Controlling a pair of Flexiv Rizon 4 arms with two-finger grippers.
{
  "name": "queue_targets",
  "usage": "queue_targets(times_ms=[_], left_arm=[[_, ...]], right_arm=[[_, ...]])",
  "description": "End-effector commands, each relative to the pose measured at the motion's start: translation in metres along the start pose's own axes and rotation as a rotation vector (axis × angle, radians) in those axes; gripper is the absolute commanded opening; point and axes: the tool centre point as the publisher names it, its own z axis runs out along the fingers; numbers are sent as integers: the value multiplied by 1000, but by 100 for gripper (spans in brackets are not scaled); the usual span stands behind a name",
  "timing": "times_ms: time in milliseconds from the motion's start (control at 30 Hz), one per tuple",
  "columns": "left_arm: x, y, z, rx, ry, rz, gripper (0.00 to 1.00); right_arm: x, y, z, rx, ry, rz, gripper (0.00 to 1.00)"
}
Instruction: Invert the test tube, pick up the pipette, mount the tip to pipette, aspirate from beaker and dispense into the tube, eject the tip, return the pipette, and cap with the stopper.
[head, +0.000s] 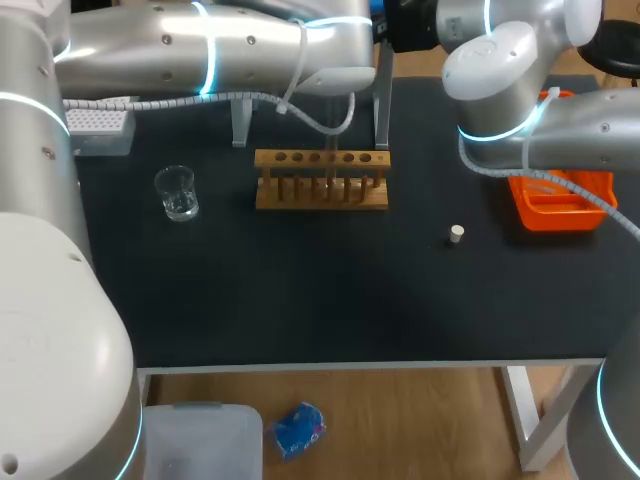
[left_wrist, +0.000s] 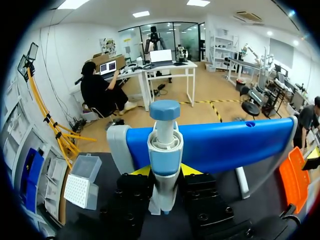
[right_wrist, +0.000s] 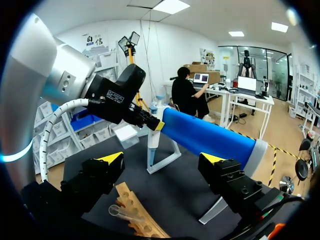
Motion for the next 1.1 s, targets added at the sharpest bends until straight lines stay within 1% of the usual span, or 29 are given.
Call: queue_targets(times_ms=[33,233,833,933,1100], left_arm=[[-2,-2,1,-5,1,0,100],[-5,-3,-5,12,5,-12,100],[-7,3,-35,53,69,-30,100],[-5,6,-43,61,98,-7,100],[-4,11,-58,78,174,37,100]], right_arm=[[-1,0,0,1,3,0,100],[-1,0,0,1,3,0,100],[-1,0,0,1,3,0,100],[-1,0,0,1,3,0,100],[-1,0,0,1,3,0,100]])
